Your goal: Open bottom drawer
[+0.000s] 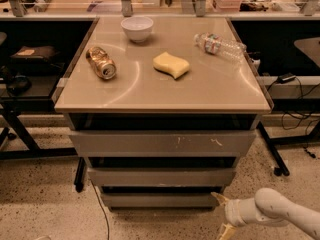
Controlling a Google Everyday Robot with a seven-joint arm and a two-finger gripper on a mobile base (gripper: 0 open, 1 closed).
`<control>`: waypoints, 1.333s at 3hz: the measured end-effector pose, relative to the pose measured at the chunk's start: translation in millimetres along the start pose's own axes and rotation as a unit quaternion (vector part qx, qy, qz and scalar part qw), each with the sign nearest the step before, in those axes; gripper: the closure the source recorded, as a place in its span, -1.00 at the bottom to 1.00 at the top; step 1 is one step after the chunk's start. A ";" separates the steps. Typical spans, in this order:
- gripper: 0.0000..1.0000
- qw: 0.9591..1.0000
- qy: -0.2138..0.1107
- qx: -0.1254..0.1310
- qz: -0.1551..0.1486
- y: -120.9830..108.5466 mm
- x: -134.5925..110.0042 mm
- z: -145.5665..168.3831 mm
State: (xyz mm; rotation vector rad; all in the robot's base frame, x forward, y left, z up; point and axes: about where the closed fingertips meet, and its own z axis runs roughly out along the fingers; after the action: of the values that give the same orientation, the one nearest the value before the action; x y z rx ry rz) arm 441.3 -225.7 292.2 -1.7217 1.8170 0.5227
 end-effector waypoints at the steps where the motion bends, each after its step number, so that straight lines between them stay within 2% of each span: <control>1: -1.00 0.999 -0.031 0.029 0.015 4.5 24.5 33.8; 2: -1.00 0.997 -0.053 0.050 -0.004 2.2 37.8 68.5; 4: -1.00 0.997 -0.043 0.058 -0.012 -3.8 38.8 79.7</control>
Offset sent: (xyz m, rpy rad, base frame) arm 0.0183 0.0209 -0.1048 0.1362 -0.1687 -0.0439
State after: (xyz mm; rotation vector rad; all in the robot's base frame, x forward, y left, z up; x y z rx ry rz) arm 456.1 -204.9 207.2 -1.6155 1.7296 0.4649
